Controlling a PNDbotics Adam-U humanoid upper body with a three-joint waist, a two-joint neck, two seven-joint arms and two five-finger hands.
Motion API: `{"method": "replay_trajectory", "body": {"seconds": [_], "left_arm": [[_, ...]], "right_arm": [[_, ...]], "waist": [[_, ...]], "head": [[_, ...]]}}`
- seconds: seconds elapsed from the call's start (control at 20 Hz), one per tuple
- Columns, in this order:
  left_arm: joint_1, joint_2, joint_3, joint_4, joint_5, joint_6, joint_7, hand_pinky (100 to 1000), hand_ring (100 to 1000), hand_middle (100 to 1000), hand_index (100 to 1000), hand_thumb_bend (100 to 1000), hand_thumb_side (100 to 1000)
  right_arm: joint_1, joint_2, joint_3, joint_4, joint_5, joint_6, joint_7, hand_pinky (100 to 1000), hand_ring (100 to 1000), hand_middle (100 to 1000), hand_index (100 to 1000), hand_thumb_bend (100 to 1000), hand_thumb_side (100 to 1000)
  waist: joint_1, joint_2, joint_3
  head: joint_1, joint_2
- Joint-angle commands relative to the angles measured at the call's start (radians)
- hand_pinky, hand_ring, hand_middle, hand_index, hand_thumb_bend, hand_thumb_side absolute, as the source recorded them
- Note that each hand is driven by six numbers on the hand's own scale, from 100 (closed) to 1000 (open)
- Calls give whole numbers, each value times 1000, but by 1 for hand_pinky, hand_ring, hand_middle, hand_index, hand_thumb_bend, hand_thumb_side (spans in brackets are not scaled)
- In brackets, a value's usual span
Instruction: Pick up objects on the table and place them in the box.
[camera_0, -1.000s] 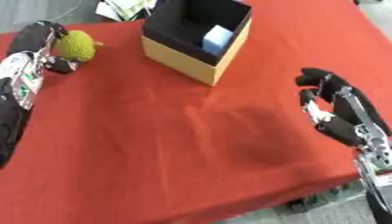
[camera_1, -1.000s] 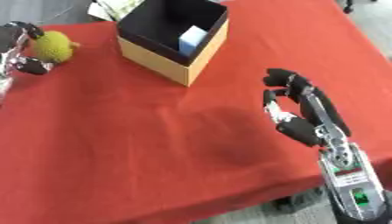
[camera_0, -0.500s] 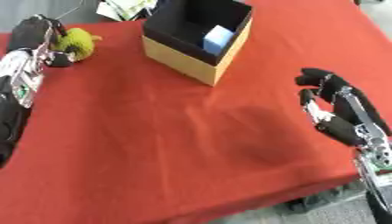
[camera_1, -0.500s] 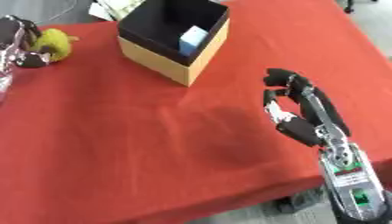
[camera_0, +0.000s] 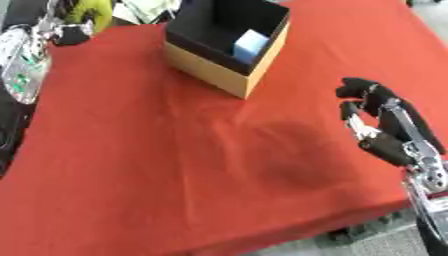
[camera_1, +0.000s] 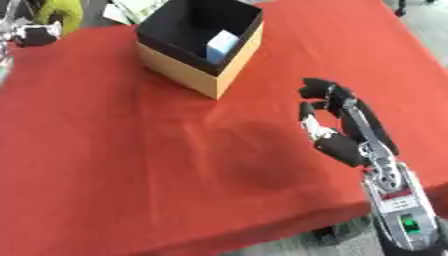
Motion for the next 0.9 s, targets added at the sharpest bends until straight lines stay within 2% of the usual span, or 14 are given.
{"method": "replay_trajectory", "body": {"seconds": [0.05, 0.45, 0.55, 0.6, 0.65, 0.7, 0.8, 0.85, 0.9], "left_arm": [[-44, -16, -25, -48, 25, -12, -26, 517, 443, 425, 533, 147, 100], [-71, -132, -84, -15, -30, -71, -68, 563, 530, 534, 638, 215, 108], [-68, -151, -90, -2, -45, -81, -72, 583, 569, 587, 685, 273, 144], [-65, -159, -93, 3, -53, -85, -72, 596, 588, 633, 743, 334, 208], [-63, -166, -95, 8, -63, -88, -69, 605, 601, 654, 762, 363, 237], [-60, -171, -98, 12, -72, -90, -64, 623, 630, 707, 795, 433, 305], [-55, -176, -99, 18, -84, -91, -49, 642, 662, 751, 827, 527, 384], [-54, -176, -98, 19, -86, -90, -39, 652, 681, 778, 850, 608, 447], [-52, -174, -95, 16, -81, -88, -29, 655, 690, 791, 857, 638, 476]], "right_arm": [[-8, -11, -2, -10, -3, -3, 6, 730, 801, 729, 864, 100, 496], [-18, -6, 7, -11, -8, -5, 17, 730, 801, 729, 864, 100, 499], [-19, -5, 8, -12, -9, -5, 18, 730, 801, 729, 864, 100, 501], [-19, -4, 8, -11, -9, -5, 18, 730, 801, 729, 864, 100, 504], [-19, -4, 8, -11, -9, -5, 18, 730, 801, 729, 864, 100, 505], [-18, -4, 7, -11, -9, -5, 18, 731, 801, 729, 864, 100, 506], [-18, -3, 7, -12, -9, -5, 18, 731, 801, 729, 864, 100, 507], [-18, -3, 7, -12, -9, -5, 19, 731, 801, 729, 864, 100, 508], [-17, -3, 7, -11, -9, -5, 18, 731, 801, 729, 863, 100, 510]], "waist": [[-2, -23, -4], [-1, -19, -30], [-1, -18, -36], [0, -17, -37], [0, -17, -38], [1, -17, -39], [2, -17, -38], [2, -17, -38], [2, -18, -38]], "head": [[7, 5], [26, 5], [28, 5], [29, 5], [28, 5], [28, 5], [26, 5], [25, 5], [24, 5]]}}
